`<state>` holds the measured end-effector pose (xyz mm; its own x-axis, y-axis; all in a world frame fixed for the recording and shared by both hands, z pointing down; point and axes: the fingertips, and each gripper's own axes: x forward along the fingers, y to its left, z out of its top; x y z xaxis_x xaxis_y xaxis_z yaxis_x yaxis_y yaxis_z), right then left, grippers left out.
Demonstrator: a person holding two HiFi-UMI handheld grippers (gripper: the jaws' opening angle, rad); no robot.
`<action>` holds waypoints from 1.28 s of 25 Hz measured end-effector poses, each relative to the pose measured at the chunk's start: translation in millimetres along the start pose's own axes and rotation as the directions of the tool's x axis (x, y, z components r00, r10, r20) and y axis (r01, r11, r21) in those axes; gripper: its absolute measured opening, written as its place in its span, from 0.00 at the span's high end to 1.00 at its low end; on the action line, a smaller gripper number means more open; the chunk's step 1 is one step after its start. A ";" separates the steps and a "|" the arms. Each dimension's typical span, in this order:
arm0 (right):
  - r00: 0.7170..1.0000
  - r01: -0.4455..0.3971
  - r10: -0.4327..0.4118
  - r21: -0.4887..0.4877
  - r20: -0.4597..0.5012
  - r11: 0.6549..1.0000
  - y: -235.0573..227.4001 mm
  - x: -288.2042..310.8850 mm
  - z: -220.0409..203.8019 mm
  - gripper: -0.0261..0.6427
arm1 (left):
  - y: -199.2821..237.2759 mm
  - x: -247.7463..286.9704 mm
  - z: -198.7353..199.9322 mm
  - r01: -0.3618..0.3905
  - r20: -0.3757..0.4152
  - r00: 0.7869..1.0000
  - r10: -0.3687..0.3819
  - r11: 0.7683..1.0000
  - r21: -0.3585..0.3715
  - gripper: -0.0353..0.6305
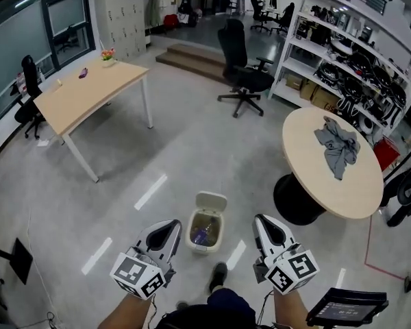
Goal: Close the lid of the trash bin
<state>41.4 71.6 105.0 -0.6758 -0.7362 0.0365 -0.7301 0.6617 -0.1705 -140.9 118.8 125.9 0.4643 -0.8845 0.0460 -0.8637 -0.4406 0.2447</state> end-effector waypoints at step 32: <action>0.897 0.190 -0.123 0.120 -0.426 0.974 -225.9 252.0 -250.6 0.94 | 199.3 316.4 -210.1 0.127 -0.460 0.871 -0.170 0.984 -0.124 0.94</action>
<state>10.7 -227.8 399.5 -0.5595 -0.6808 0.4728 -0.8278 0.4875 -0.2775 -124.9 -216.7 392.7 0.6419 -0.6252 0.4440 -0.7668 -0.5267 0.3669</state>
